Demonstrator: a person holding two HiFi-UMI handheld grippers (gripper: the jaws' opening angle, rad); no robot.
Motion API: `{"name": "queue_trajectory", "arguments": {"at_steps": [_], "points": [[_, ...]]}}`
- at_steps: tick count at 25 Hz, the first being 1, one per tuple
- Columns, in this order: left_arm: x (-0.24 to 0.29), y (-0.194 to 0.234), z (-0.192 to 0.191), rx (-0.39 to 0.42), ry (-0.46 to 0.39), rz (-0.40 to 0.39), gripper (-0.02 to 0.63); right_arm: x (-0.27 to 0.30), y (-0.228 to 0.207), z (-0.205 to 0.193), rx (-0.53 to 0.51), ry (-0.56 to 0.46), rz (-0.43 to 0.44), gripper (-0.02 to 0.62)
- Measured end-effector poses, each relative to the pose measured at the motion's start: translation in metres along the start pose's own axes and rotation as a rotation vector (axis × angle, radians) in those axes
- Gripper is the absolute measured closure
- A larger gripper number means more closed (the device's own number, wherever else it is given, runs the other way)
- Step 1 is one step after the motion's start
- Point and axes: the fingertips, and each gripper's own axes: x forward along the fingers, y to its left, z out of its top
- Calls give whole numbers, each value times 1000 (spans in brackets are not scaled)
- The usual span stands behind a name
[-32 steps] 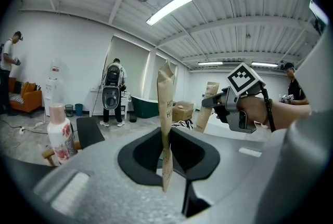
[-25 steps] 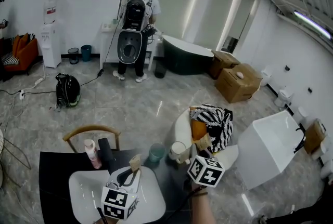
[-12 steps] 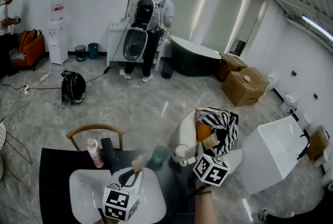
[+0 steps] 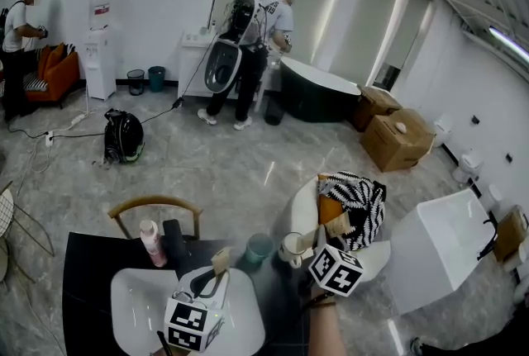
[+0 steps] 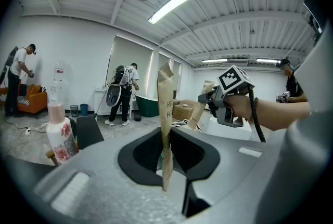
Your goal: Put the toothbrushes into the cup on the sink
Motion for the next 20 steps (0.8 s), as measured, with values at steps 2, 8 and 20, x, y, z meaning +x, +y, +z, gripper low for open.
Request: {"name": "queue_trajectory", "arguments": {"at_steps": [2,8,20], "points": [[1,2,-2,-3,1,4,554,4,-1,-5,3,1,3,546],[5,3,-3,-9,-5,9,554,15,-7,-22,10,16,0,546],[8,8,-6,-20,3,18,554,34,-4,-45,-7,56,1,546]]}}
